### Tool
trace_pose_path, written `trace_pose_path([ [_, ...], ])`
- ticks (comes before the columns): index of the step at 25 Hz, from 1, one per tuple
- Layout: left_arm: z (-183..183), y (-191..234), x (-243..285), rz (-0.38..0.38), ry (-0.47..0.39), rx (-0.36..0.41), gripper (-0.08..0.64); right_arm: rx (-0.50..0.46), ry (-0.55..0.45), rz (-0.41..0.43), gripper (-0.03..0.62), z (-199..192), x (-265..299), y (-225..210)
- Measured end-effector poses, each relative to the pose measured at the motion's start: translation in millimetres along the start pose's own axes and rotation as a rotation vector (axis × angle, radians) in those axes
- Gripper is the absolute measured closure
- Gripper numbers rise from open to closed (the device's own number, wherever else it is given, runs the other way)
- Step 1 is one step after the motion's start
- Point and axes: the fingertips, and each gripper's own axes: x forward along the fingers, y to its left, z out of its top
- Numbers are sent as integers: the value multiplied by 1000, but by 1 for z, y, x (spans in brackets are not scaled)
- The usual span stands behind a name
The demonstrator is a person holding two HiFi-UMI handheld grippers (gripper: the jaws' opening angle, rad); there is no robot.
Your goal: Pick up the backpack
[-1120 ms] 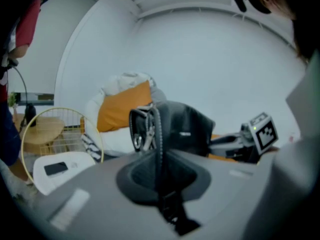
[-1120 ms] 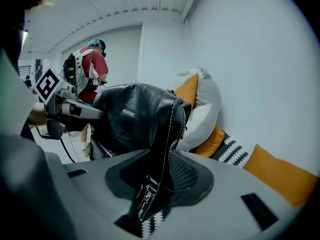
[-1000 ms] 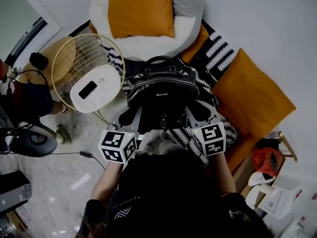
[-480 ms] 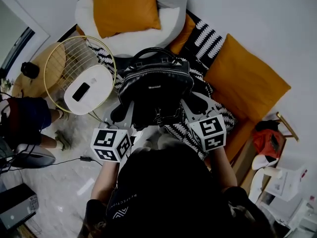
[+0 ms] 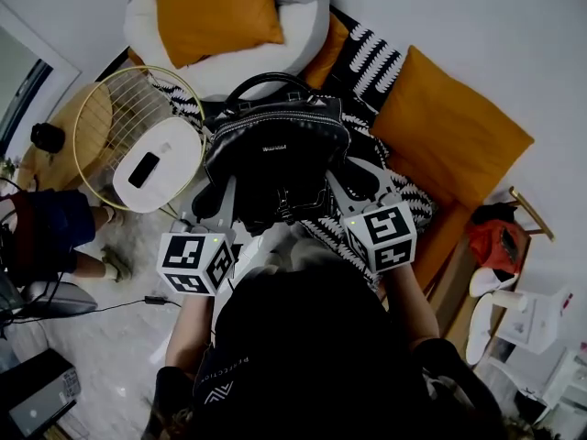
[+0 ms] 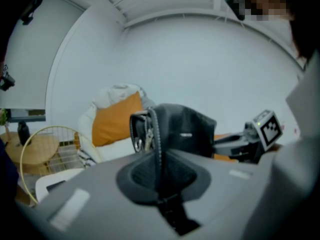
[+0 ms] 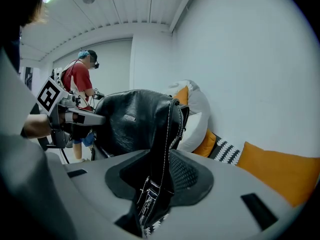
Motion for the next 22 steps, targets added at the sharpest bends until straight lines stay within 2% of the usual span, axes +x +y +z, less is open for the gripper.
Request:
trace_pose_path([
  [10,5,-9,-3,-13,-26,14,525,26,-54,-30,482,4,-10,-4],
  [22,7,-13,-5,-18,-37,21,525,48,-73,-44,482,3,-14,-6],
])
